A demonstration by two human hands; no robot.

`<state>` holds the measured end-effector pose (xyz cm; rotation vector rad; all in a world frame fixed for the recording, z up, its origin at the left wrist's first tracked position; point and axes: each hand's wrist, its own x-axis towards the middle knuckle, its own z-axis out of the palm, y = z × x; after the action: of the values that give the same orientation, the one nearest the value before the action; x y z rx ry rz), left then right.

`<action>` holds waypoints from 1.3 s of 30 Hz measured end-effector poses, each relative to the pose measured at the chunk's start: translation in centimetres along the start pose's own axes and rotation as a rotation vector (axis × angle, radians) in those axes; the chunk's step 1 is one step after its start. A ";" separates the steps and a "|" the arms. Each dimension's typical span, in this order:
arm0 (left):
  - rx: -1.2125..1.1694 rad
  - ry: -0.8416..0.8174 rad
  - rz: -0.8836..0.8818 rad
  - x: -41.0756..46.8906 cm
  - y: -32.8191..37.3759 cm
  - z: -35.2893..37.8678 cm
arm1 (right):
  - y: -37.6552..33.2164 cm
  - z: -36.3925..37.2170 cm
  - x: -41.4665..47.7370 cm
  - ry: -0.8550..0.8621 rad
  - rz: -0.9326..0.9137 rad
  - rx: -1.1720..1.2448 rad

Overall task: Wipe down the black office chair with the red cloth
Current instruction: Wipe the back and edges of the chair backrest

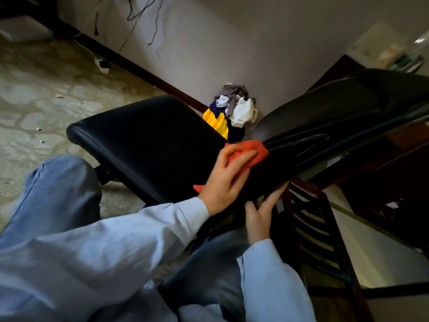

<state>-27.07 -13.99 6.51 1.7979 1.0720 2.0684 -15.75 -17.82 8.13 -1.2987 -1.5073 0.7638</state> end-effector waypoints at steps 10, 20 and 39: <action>0.179 -0.190 0.262 7.4 4.2 1.6 | -0.5 0.0 -0.2 -0.019 0.095 0.017; 0.188 -0.316 0.207 4.1 0.8 -1.7 | -0.5 0.9 -0.5 -0.017 0.037 0.007; 0.198 0.169 0.466 9.2 10.9 -5.4 | -1.2 3.4 -1.5 -0.025 -0.262 -0.156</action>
<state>-30.98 -18.56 20.48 2.1707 1.0005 2.4915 -19.37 -19.14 7.71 -1.1757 -1.7444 0.5030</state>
